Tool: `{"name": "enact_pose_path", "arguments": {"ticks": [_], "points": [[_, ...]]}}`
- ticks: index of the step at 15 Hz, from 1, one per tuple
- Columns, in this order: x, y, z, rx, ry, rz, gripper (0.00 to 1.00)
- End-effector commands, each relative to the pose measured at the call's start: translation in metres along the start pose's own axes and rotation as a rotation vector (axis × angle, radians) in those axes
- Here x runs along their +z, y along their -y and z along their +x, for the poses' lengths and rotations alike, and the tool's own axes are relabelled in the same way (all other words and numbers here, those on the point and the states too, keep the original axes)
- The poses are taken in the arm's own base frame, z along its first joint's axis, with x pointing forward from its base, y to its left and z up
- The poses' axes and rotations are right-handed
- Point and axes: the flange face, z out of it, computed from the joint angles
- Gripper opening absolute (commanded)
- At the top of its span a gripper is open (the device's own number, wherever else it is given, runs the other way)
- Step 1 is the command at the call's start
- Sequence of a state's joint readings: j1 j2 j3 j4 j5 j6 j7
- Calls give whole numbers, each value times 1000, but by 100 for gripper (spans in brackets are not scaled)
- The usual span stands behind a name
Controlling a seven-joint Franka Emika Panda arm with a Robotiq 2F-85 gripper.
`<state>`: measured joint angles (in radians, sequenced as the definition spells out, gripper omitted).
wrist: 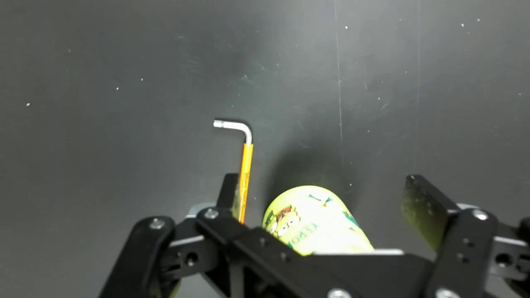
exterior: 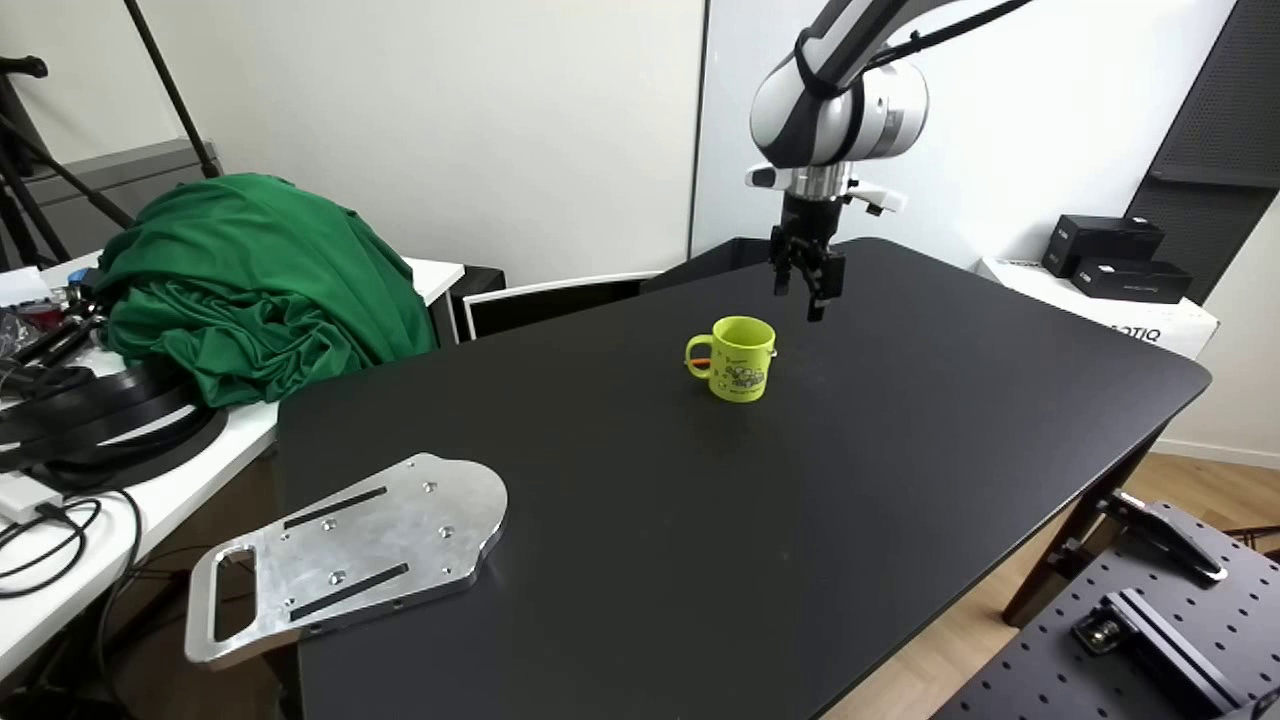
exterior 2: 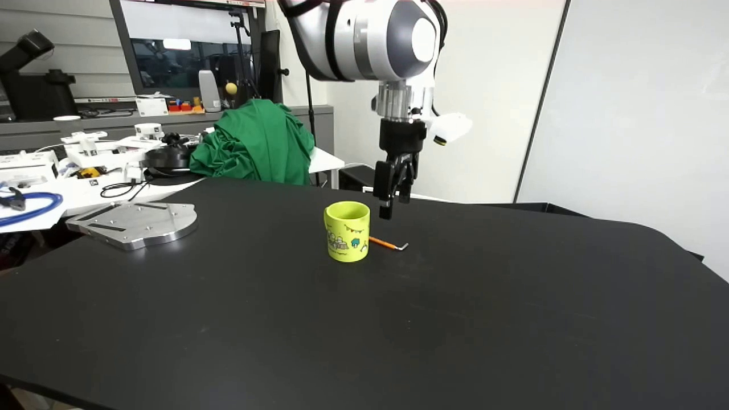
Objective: Put the pen in the mug
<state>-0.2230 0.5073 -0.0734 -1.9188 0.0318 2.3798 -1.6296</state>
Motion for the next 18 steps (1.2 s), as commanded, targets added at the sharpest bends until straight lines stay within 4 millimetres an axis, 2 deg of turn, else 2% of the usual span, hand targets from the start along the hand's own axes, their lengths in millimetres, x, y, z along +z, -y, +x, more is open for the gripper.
{"name": "enact_pose_path", "arguments": {"ticks": [1, 4, 7, 14, 18], "points": [[31, 2, -10, -8, 26, -43, 100], [55, 5, -14, -6, 35, -77, 100], [70, 5, -12, 0, 31, -103, 100], [84, 3, 6, -30, 20, -152, 100], [89, 3, 10, -32, 17, -155, 100]]}}
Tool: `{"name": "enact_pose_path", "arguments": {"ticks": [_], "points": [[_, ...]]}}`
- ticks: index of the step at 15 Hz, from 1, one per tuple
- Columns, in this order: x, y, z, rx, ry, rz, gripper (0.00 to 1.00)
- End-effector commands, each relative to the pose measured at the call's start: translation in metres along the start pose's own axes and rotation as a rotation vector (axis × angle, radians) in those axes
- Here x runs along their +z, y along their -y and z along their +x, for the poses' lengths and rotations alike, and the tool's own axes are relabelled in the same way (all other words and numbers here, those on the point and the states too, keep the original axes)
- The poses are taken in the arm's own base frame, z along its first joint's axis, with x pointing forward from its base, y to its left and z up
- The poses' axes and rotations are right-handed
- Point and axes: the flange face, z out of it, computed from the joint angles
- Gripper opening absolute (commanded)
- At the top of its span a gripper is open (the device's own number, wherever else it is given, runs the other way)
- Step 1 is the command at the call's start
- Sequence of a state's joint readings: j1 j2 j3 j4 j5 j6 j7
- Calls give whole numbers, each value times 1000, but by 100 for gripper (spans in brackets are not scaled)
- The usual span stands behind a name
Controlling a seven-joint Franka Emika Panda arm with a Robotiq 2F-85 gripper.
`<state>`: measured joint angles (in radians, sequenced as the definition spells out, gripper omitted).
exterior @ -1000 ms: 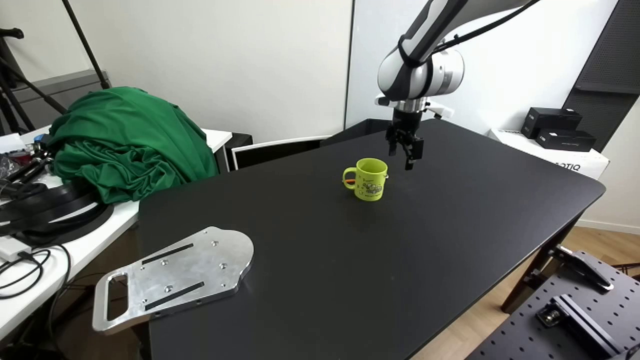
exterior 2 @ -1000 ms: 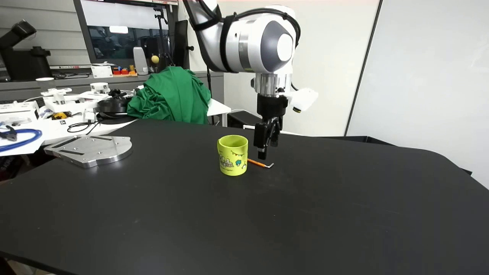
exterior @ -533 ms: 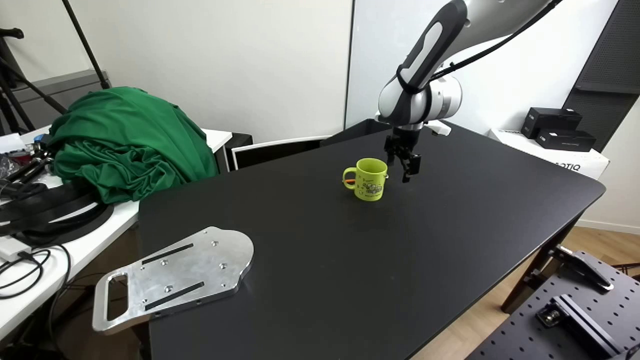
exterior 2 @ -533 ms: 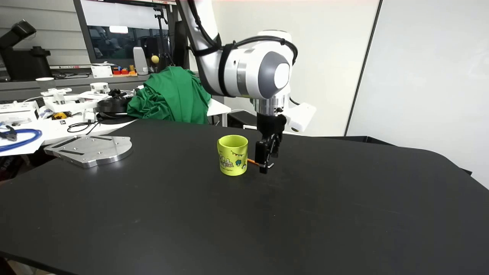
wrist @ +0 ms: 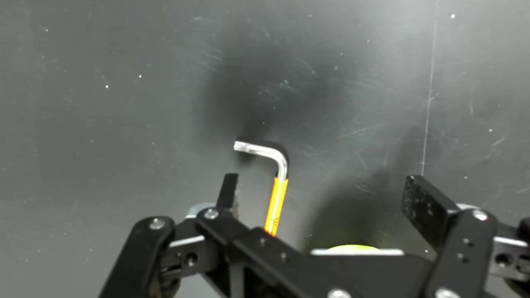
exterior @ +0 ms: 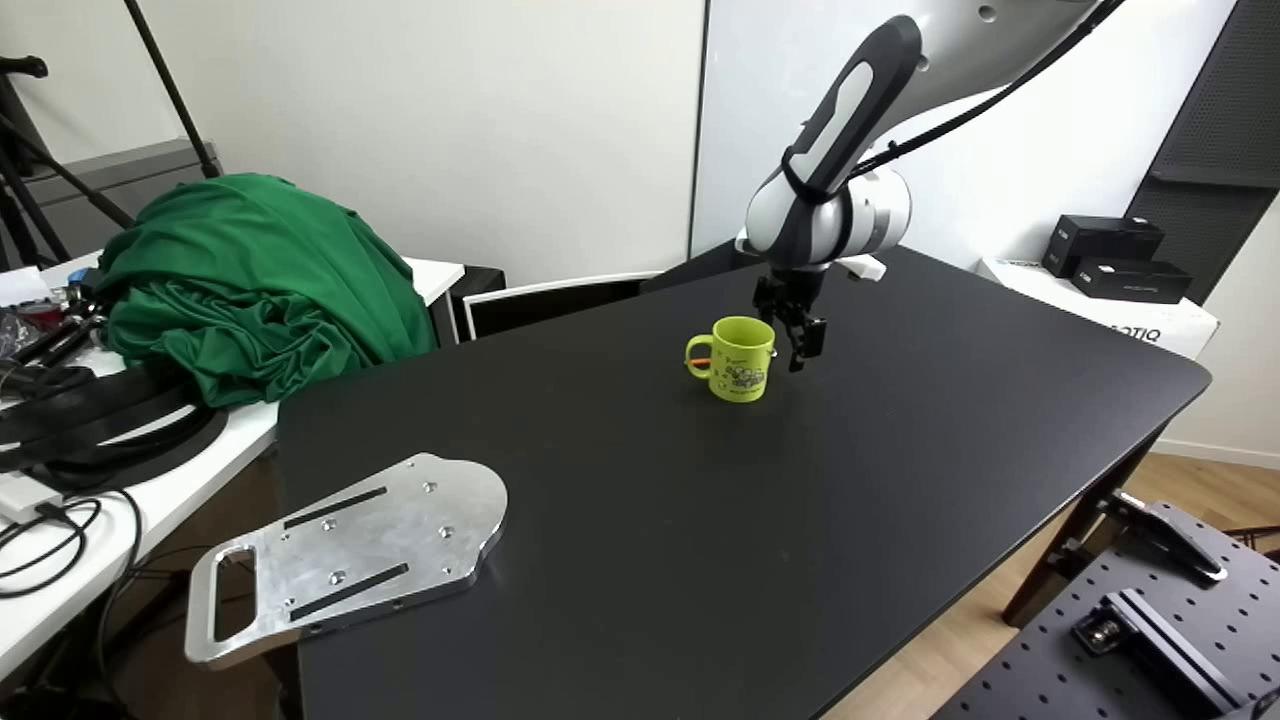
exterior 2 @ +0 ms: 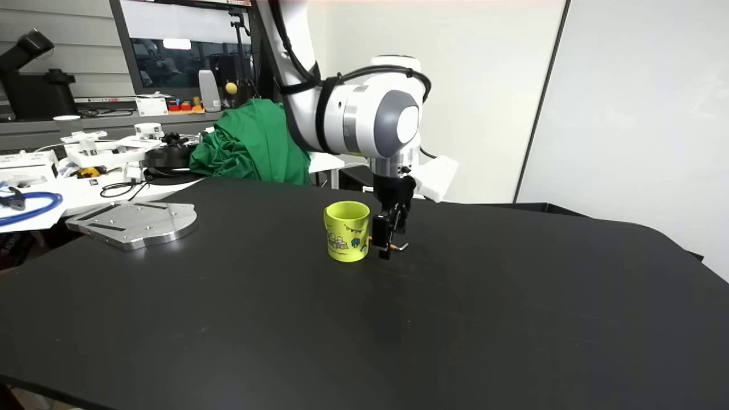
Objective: Put the pen in the mug
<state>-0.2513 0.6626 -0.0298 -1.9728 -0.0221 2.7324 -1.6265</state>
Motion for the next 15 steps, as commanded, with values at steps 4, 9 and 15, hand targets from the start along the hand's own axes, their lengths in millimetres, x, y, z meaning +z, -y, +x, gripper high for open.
{"name": "enact_pose_path", "arguments": {"ticks": [4, 9, 15], "points": [[8, 2, 2, 25, -16, -4, 100], [12, 3, 1, 38, -32, 6, 100], [16, 3, -5, 72, -54, 29, 100]]}}
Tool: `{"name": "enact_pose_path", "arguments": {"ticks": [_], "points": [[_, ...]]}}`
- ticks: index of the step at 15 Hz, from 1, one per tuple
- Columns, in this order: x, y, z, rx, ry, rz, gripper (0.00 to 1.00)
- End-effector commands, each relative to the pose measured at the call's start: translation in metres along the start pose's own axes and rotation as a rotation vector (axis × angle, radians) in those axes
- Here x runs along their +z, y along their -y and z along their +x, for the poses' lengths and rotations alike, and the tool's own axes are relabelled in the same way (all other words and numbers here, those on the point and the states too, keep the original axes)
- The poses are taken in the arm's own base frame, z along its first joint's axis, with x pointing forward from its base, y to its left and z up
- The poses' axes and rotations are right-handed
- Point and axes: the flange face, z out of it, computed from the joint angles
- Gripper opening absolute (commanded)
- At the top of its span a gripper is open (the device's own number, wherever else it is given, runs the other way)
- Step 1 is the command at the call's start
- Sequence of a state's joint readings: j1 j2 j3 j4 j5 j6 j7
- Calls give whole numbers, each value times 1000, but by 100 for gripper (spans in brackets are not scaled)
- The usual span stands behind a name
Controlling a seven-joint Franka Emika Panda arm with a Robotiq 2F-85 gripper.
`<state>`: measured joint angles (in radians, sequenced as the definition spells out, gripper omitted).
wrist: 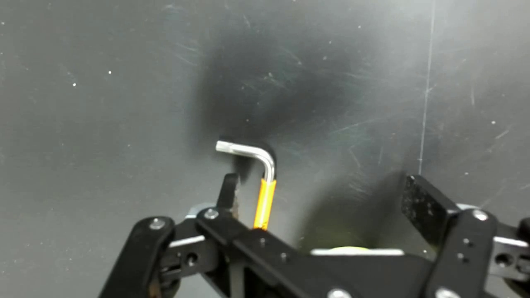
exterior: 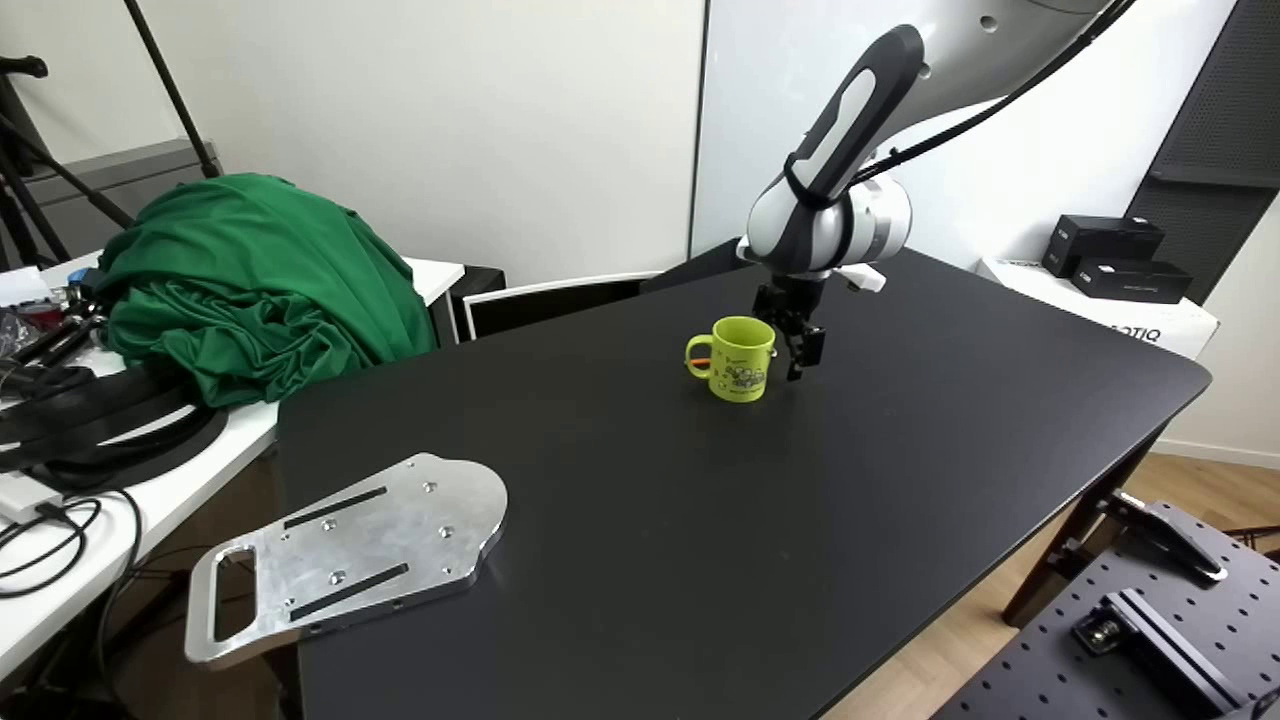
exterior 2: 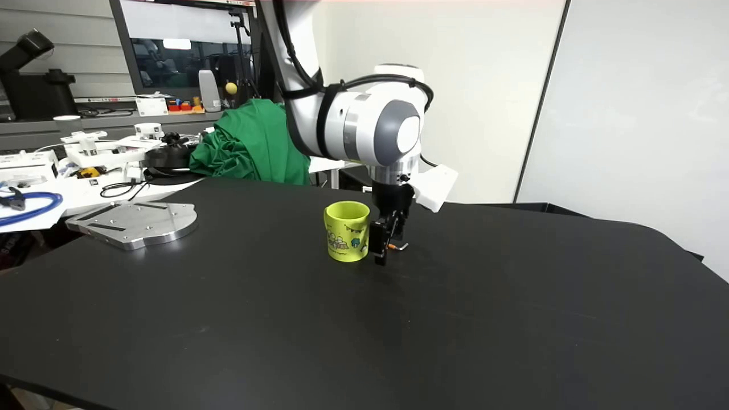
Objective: Put the pen in the mug
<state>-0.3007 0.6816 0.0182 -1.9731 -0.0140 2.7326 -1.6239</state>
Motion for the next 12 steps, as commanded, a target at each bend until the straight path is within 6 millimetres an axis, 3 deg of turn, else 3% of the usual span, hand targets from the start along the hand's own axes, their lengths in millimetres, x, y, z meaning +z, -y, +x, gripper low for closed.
{"name": "enact_pose_path", "arguments": {"ticks": [1, 7, 8, 9, 12], "points": [[6, -2, -6, 60, -25, 23, 100], [14, 1, -10, 94, -36, 64, 100], [14, 0, -10, 94, -34, 64, 75], [14, 0, -11, 94, -32, 65, 75], [10, -4, -12, 98, -18, 63, 54]]}}
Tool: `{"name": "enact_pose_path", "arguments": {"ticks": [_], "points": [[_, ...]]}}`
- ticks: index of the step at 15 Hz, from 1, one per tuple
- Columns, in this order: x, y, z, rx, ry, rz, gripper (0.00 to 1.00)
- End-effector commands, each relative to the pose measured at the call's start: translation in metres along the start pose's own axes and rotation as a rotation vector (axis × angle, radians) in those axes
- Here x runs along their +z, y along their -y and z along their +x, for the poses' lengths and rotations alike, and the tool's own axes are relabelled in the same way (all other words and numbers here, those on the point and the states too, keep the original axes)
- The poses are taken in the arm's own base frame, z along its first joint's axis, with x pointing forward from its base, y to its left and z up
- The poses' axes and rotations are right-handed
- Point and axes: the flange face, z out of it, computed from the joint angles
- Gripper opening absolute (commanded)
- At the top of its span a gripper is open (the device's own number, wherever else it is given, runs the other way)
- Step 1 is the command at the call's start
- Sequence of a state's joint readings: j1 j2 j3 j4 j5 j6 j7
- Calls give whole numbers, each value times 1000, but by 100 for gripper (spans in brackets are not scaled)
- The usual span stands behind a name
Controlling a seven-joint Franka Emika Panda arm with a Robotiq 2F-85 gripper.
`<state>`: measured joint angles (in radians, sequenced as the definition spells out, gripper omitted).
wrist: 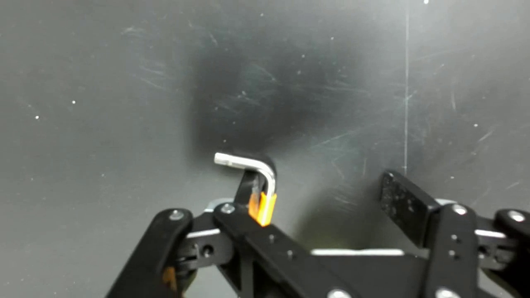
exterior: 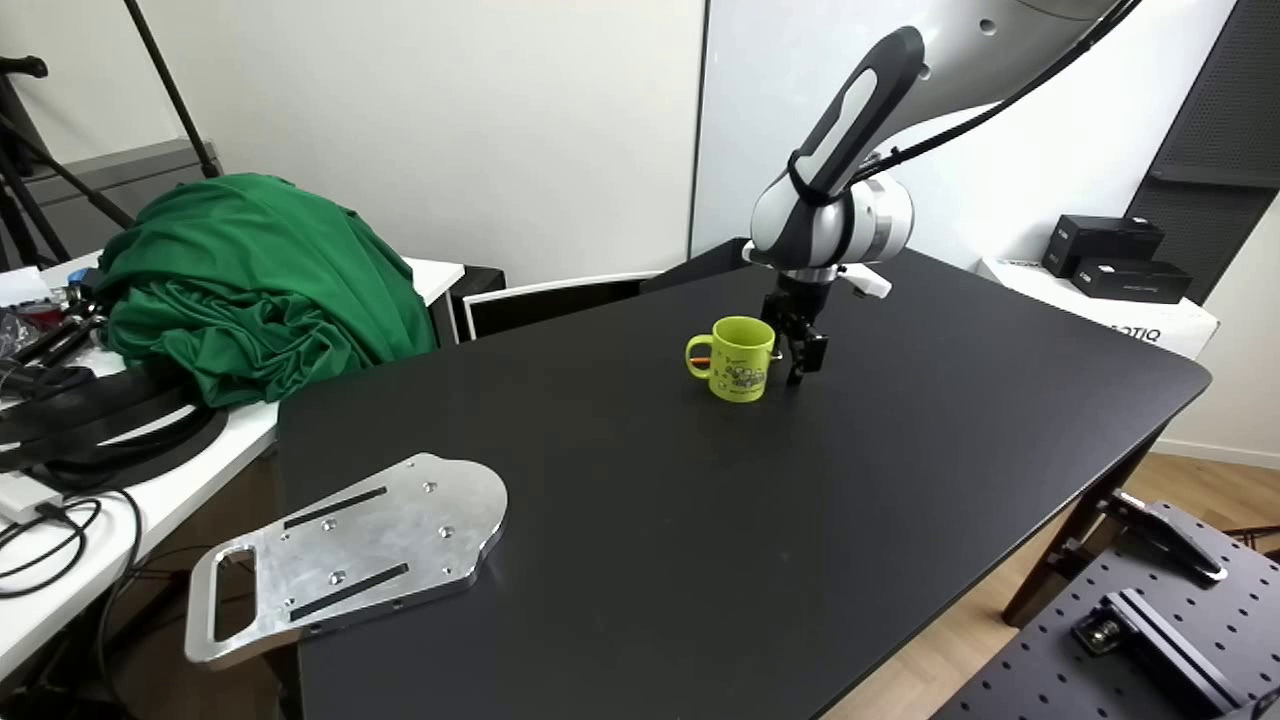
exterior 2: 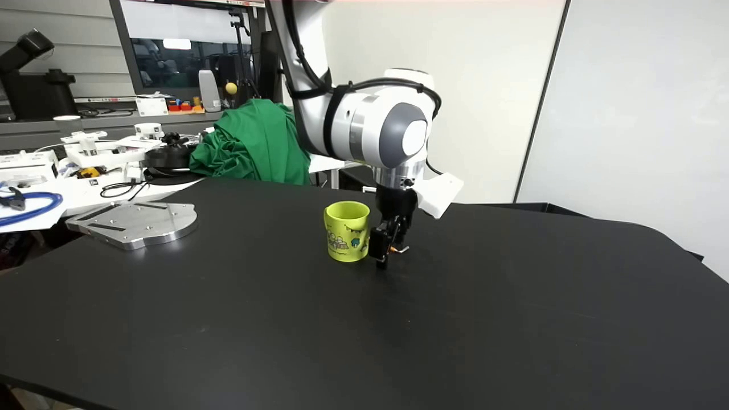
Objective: Put the pen in the mug
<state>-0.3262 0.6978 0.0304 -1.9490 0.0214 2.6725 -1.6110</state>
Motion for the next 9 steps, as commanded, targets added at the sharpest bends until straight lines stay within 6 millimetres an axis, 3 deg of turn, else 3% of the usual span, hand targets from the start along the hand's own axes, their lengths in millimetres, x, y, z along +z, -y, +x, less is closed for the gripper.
{"name": "enact_pose_path", "arguments": {"ticks": [1, 7, 9], "points": [[2, -6, -2, 41, 10, 12, 48], [-3, -11, -3, 65, 21, 10, 5], [-7, -12, -4, 77, 26, 6, 1]]}}
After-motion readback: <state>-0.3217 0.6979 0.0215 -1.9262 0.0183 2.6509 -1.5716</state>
